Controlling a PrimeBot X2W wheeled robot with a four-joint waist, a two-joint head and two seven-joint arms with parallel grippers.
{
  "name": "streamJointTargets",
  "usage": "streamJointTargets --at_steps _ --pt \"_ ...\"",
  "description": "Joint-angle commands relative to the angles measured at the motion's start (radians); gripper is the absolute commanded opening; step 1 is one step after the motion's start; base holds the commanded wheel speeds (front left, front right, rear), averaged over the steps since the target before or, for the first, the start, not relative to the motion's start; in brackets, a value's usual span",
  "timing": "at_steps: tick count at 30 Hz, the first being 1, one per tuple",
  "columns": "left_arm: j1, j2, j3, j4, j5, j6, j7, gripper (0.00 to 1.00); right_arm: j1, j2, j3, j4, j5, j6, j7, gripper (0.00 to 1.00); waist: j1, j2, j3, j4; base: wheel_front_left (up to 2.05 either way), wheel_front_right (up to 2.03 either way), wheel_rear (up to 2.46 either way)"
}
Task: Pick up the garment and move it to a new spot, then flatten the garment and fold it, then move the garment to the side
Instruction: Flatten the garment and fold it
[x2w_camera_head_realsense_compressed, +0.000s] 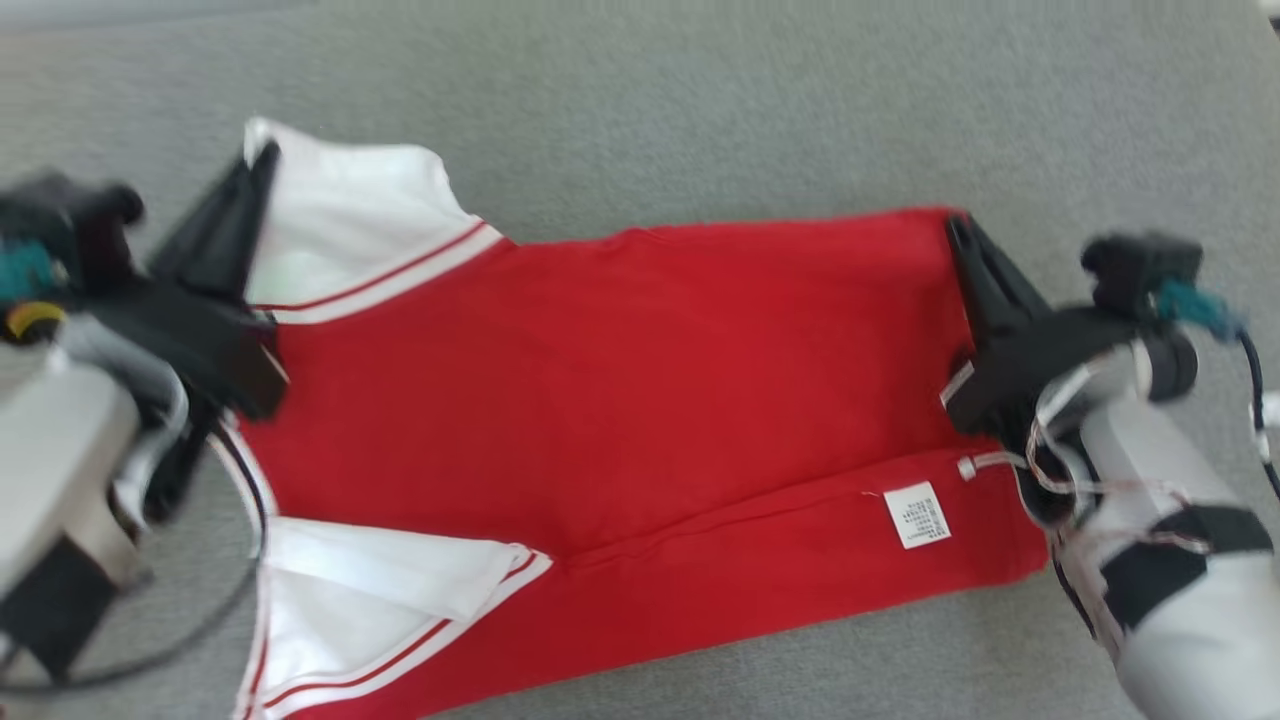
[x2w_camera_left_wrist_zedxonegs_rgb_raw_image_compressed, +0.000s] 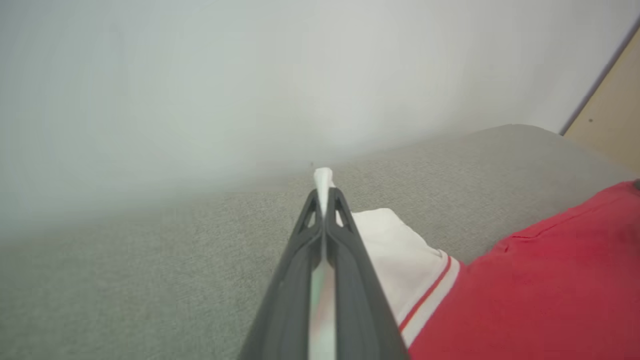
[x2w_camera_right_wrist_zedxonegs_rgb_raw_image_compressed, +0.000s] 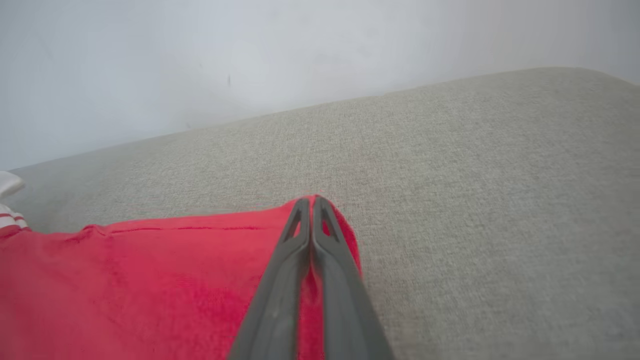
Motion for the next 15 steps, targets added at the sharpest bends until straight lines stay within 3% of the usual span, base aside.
streamJointTargets --at_steps 1,9,15 --pt "0.048 0.005 0.01 -0.033 0.0 0.014 -0.007 0.0 0.034 -0.011 -0.005 -0.016 0.012 -0.002 -0.014 0.0 0.0002 0.0002 -0.065 0.06 0.0 0.0 0.0" --pt "0.385 -0.02 0.172 -0.328 0.092 0.138 -0.01 0.0 0.233 -0.05 -0.084 -0.11 0.06 -0.002 -0.062 0.0 0.0002 0.0002 -0.119 0.113 0.0 0.0 0.0" --pt "0.595 -0.083 0.276 -0.412 0.163 0.169 -0.011 0.0 0.347 -0.061 -0.145 -0.168 0.072 -0.002 -0.05 0.0 0.0002 0.0002 -0.145 0.132 0.0 0.0 0.0"
